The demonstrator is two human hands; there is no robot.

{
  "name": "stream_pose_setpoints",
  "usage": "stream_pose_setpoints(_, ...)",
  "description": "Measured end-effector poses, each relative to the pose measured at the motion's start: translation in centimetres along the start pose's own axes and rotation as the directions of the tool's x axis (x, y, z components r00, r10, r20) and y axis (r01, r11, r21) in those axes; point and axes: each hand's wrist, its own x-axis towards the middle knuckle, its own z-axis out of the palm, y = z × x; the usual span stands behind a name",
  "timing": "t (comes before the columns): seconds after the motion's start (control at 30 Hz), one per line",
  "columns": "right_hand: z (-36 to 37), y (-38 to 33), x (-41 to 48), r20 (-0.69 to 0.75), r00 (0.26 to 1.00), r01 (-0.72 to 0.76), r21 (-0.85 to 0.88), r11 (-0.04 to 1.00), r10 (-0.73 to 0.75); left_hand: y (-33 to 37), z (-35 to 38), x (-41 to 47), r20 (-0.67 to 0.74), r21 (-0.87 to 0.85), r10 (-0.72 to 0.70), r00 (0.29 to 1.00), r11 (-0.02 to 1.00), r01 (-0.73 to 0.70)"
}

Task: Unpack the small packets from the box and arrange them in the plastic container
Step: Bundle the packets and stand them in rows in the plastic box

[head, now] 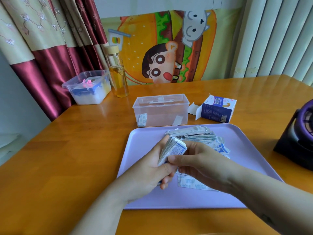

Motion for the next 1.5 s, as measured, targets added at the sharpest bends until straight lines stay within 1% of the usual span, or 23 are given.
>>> stream_pose_setpoints(0.13, 0.1, -0.4, 0.7, -0.066, 0.996, 0.056, -0.021, 0.998, -0.057, 0.7, -0.9, 1.0, 0.010, 0.028, 0.026, 1.000, 0.999, -0.027)
stream_pose_setpoints(0.2, 0.1, -0.8, 1.7, -0.123, 0.987, 0.094, -0.110, 0.989, -0.108, 1.2, -1.7, 2.0, -0.010, 0.044, 0.067, 0.998, 0.997, -0.067)
stream_pose_setpoints(0.3, 0.1, -2.1, 3.8, -0.185, 0.966, 0.141, -0.220, 0.965, -0.183, 1.9, -3.6, 3.8, -0.060, 0.114, 0.122, 0.991, 0.987, -0.114)
stream_pose_setpoints(0.4, -0.7, -3.9, 5.8, -0.186, 0.951, 0.178, -0.323, 0.929, -0.246, 2.8, -5.6, 5.8, -0.015, 0.060, 0.123, 0.992, 0.991, -0.122)
stream_pose_setpoints(0.43, -0.9, -4.7, 6.5, -0.178, 0.947, 0.191, -0.356, 0.915, -0.267, 3.3, -6.2, 6.5, -0.018, 0.049, 0.131, 0.991, 0.990, -0.130)
stream_pose_setpoints(0.5, -1.2, -6.4, 8.3, -0.177, 0.935, 0.215, -0.410, 0.886, -0.308, 4.3, -7.7, 8.3, -0.053, 0.070, 0.158, 0.986, 0.985, -0.154)
stream_pose_setpoints(0.57, -1.6, -7.5, 10.5, -0.227, 0.908, 0.215, -0.469, 0.857, -0.352, 4.9, -9.2, 9.9, -0.102, 0.096, 0.184, 0.978, 0.980, -0.174)
stream_pose_setpoints(0.63, -2.4, -8.2, 13.1, -0.285, 0.892, 0.177, -0.493, 0.852, -0.350, 4.7, -11.0, 11.3, -0.142, 0.142, 0.189, 0.972, 0.975, -0.169)
stream_pose_setpoints(0.7, -3.6, -8.9, 15.4, -0.351, 0.882, 0.109, -0.497, 0.861, -0.315, 4.0, -12.5, 12.1, -0.218, 0.284, 0.202, 0.955, 0.949, -0.136)
stream_pose_setpoints(0.77, -5.1, -9.5, 17.8, -0.418, 0.873, 0.010, -0.499, 0.866, -0.251, 3.0, -14.0, 12.5, -0.352, 0.427, 0.228, 0.908, 0.902, -0.060)
stream_pose_setpoints(0.8, -5.8, -9.7, 18.8, -0.448, 0.871, -0.057, -0.501, 0.864, -0.202, 2.6, -14.5, 12.5, -0.392, 0.500, 0.246, 0.886, 0.866, -0.019)
stream_pose_setpoints(0.83, -6.4, -9.7, 19.9, -0.474, 0.869, -0.136, -0.511, 0.849, -0.146, 2.0, -15.0, 12.5, -0.402, 0.564, 0.253, 0.880, 0.826, 0.020)
stream_pose_setpoints(0.93, -7.5, -9.1, 22.4, -0.523, 0.849, -0.378, -0.508, 0.774, 0.072, 0.7, -15.6, 12.9, -0.363, 0.701, 0.210, 0.908, 0.703, 0.118)
stream_pose_setpoints(1.03, -7.2, -8.1, 24.5, -0.503, 0.825, -0.517, -0.487, 0.704, 0.257, 0.1, -16.3, 13.4, -0.365, 0.746, 0.184, 0.913, 0.644, 0.169)
stream_pose_setpoints(1.07, -7.1, -7.6, 25.1, -0.492, 0.820, -0.544, -0.507, 0.668, 0.293, -0.1, -16.4, 13.6, -0.362, 0.750, 0.178, 0.915, 0.639, 0.172)
stream_pose_setpoints(1.13, -6.9, -6.8, 26.1, -0.474, 0.808, -0.586, -0.585, 0.561, 0.350, -0.6, -16.7, 13.8, -0.352, 0.750, 0.176, 0.919, 0.641, 0.165)
stream_pose_setpoints(1.23, -6.5, -5.9, 26.9, -0.447, 0.795, -0.598, -0.689, 0.409, 0.410, -0.9, -16.8, 13.9, -0.349, 0.740, 0.187, 0.918, 0.656, 0.148)
stream_pose_setpoints(1.3, -6.5, -5.4, 27.2, -0.444, 0.780, -0.604, -0.719, 0.344, 0.441, -1.0, -16.8, 13.9, -0.347, 0.737, 0.198, 0.917, 0.662, 0.136)
stream_pose_setpoints(1.4, -6.5, -4.9, 27.7, -0.445, 0.766, -0.613, -0.723, 0.318, 0.465, -1.1, -16.8, 14.0, -0.342, 0.730, 0.199, 0.918, 0.672, 0.126)
stream_pose_setpoints(1.5, -6.2, -4.8, 27.9, -0.431, 0.770, -0.611, -0.709, 0.352, 0.471, -1.1, -16.8, 14.0, -0.334, 0.726, 0.199, 0.921, 0.678, 0.117)
